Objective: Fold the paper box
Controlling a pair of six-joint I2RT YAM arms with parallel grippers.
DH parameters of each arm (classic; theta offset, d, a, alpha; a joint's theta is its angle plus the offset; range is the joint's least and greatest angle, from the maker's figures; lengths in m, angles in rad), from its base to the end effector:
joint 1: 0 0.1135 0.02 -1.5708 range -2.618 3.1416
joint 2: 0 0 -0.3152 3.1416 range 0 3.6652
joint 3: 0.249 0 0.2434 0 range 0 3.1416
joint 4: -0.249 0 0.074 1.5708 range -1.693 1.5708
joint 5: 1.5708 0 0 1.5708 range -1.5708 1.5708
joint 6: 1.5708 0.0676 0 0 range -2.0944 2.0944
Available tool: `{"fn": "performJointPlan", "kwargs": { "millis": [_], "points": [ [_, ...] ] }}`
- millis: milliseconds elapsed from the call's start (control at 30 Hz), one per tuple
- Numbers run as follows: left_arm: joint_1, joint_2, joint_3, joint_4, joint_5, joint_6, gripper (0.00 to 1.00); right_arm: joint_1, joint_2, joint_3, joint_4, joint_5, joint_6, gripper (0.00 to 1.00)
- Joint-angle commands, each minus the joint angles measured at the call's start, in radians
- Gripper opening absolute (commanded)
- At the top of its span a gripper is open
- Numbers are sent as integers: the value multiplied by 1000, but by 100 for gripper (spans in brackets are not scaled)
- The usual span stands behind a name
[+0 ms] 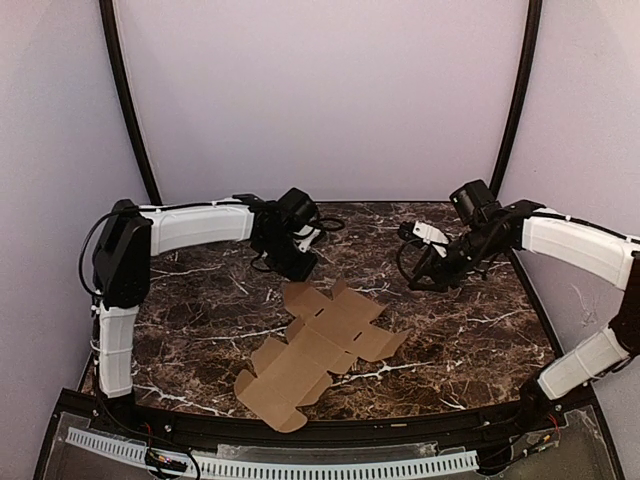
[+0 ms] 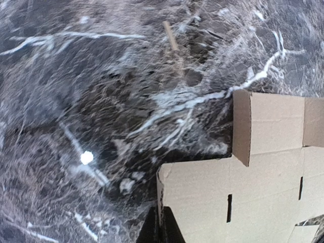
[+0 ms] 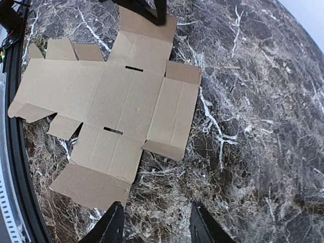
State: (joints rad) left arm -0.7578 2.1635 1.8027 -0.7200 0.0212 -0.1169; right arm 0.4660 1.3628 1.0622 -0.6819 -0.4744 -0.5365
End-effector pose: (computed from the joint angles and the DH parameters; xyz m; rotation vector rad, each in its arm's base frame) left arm 0.3655 -0.3479 0.2229 0.8540 2.5504 -0.3107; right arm 0.2295 0.1500 0.2978 -1.3522 2.0896 0.5732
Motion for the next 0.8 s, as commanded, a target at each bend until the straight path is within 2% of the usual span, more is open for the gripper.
{"fn": "performJointPlan", "kwargs": {
  "millis": [0,167,367,567,767],
  "points": [
    [12,-225,-209,177,-120,-216,1,-18,100,95,23,-49,76,45],
    [12,-400,-476,477,-48,-238,1,-29,237,242,-7,-83,111,48],
    [12,-530,-742,810,-26,-210,1,-30,388,417,-91,-174,93,58],
    [10,-583,-837,955,2,-202,1,-30,545,575,-228,-245,34,69],
    [4,-603,-877,1013,22,-186,1,-30,642,666,-266,-247,2,69]
  ]
}}
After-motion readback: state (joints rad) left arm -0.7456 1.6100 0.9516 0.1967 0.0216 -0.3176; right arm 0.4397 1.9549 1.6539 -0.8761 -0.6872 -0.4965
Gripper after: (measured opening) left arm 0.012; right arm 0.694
